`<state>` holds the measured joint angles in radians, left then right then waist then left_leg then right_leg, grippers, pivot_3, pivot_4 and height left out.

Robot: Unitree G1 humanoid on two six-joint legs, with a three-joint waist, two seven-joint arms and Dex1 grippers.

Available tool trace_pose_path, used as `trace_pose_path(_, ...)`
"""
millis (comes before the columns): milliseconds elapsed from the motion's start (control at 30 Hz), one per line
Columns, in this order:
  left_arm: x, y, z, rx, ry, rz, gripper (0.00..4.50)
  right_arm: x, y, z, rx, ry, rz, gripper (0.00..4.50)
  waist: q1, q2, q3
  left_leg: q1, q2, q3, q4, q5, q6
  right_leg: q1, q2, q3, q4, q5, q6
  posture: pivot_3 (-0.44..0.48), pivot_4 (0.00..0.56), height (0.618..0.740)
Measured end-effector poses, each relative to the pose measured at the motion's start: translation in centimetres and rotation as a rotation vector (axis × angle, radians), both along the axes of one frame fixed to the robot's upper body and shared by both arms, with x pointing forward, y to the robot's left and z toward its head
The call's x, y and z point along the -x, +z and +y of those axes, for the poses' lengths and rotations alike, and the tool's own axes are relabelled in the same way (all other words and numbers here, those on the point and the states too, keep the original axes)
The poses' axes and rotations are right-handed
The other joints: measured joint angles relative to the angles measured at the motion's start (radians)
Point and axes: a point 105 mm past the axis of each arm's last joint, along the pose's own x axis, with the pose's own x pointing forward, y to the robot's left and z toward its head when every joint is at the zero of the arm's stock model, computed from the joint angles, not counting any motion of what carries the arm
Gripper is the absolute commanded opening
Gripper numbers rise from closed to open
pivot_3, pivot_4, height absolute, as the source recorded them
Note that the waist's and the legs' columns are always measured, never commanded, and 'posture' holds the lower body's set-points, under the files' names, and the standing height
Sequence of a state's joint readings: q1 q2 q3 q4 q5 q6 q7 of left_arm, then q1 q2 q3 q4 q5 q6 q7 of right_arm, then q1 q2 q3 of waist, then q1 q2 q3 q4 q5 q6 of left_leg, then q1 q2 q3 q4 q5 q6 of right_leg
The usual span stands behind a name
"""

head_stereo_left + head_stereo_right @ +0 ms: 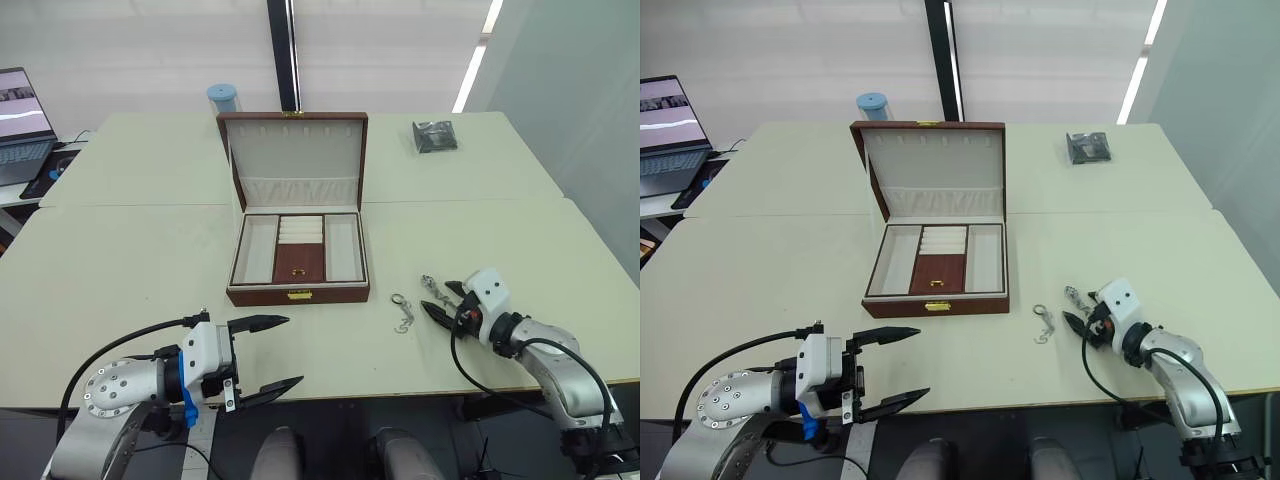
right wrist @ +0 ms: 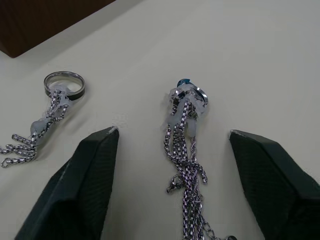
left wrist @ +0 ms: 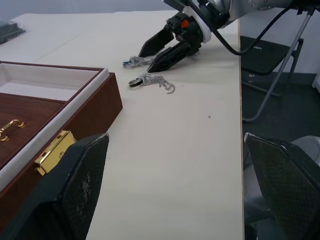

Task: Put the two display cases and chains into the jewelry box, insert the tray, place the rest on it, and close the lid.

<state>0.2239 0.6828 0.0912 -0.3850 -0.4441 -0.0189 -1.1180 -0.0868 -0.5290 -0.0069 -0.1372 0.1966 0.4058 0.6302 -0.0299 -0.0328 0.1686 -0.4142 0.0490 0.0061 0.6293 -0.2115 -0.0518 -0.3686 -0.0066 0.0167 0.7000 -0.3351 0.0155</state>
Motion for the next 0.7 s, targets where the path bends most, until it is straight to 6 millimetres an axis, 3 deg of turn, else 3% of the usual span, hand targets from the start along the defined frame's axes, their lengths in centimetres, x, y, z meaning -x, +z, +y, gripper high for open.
trace_pose_path(400,-0.11,-0.59,0.28,0.0,0.019,0.009,4.5,0.07,-0.02,-0.06,0.008,-0.008,0.015,0.14,0.001,0.0,-0.006,0.0,0.0,0.0,0.0,0.0,0.0,0.0,0.0,0.0,0.0,0.0,0.0,0.0,0.15,0.74)
trace_pose_path(700,-0.18,-0.7,0.21,0.008,0.024,0.004,4.5,0.07,0.09,-0.09,0.007,-0.009,0.014,0.01,0.001,-0.001,-0.008,0.0,0.0,-0.001,0.0,0.0,0.0,0.001,0.0,0.0,0.0,0.0,0.0,0.0,0.15,0.74)
